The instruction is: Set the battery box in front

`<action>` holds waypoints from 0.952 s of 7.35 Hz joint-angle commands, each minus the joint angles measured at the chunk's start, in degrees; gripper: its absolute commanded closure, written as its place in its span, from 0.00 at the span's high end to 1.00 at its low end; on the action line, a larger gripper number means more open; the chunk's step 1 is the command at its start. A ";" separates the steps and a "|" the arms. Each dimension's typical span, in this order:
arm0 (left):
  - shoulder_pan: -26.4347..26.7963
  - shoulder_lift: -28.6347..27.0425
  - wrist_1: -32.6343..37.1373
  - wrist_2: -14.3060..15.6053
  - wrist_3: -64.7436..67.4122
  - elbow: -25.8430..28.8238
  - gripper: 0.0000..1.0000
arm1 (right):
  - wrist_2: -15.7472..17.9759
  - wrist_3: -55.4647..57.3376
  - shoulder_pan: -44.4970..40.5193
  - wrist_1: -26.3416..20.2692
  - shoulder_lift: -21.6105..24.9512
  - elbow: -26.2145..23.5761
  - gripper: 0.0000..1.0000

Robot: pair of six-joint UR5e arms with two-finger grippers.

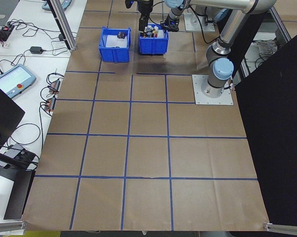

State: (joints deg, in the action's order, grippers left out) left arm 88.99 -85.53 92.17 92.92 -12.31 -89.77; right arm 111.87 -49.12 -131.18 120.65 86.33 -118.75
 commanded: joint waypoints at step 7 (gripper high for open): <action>-0.04 -0.17 -0.06 -0.11 0.00 -0.05 1.00 | -1.12 -0.19 8.70 -6.21 12.62 1.67 1.00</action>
State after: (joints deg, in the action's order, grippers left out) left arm 88.95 -85.66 92.11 92.82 -12.30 -89.78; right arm 111.50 -49.46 -127.27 115.72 96.04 -117.49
